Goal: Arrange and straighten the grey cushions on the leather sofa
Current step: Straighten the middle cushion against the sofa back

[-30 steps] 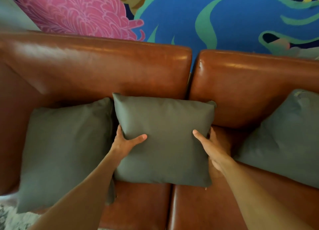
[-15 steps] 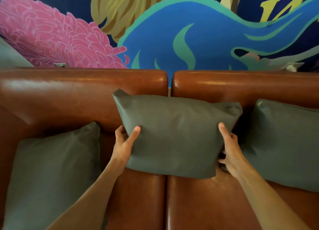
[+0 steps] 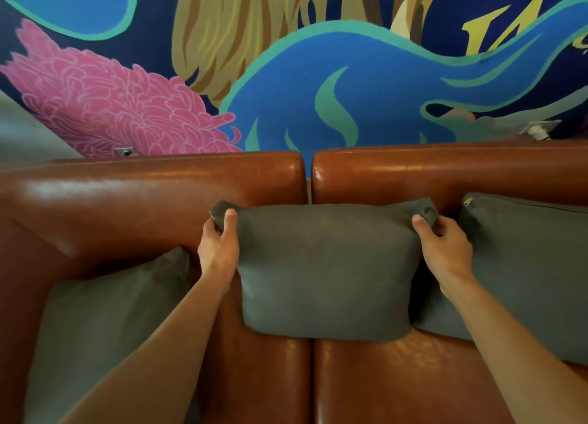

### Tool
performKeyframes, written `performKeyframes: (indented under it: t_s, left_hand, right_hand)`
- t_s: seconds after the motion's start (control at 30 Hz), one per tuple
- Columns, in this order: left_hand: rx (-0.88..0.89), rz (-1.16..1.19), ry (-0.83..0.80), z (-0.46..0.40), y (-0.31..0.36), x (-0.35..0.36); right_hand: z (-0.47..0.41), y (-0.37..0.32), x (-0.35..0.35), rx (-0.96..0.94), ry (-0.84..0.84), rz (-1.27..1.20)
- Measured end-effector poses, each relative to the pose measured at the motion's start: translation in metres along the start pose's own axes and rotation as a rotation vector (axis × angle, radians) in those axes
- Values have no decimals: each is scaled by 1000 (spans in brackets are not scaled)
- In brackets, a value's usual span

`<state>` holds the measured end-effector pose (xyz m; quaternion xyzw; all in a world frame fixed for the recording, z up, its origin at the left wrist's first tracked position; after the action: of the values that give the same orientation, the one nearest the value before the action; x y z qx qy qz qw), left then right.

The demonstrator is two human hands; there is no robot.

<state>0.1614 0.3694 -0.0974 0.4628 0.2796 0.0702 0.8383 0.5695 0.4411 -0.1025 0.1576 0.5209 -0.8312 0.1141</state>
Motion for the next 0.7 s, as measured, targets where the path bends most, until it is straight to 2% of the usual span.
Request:
performKeyframes:
  t_s: [0.13,0.27,0.53,0.7]
  left_hand:
    - [-121,-116,63,-17,-2,-17]
    - [-120,-105,119,-11,5,-26]
    - [-191,243,183,-16,13,-24]
    - [-213,265,169,-13,6,-29]
  right_hand:
    - [-3,-1,3,80,17,165]
    - [2,-4,3,124,39,252]
    - [-2,-1,-1,239,88,-78]
    - [0,6,6,267,3,-330]
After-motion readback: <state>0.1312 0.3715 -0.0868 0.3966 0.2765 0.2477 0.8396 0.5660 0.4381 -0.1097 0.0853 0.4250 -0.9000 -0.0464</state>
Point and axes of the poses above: each hand's wrist, its own z-axis away from the middle knuckle, its own x-axis out of the palm, y = z × x, the point moved 6 cm from there along -z, towards the middle knuckle, and after that the axes turned 13 degrees about -y, right-handed, at the moved point
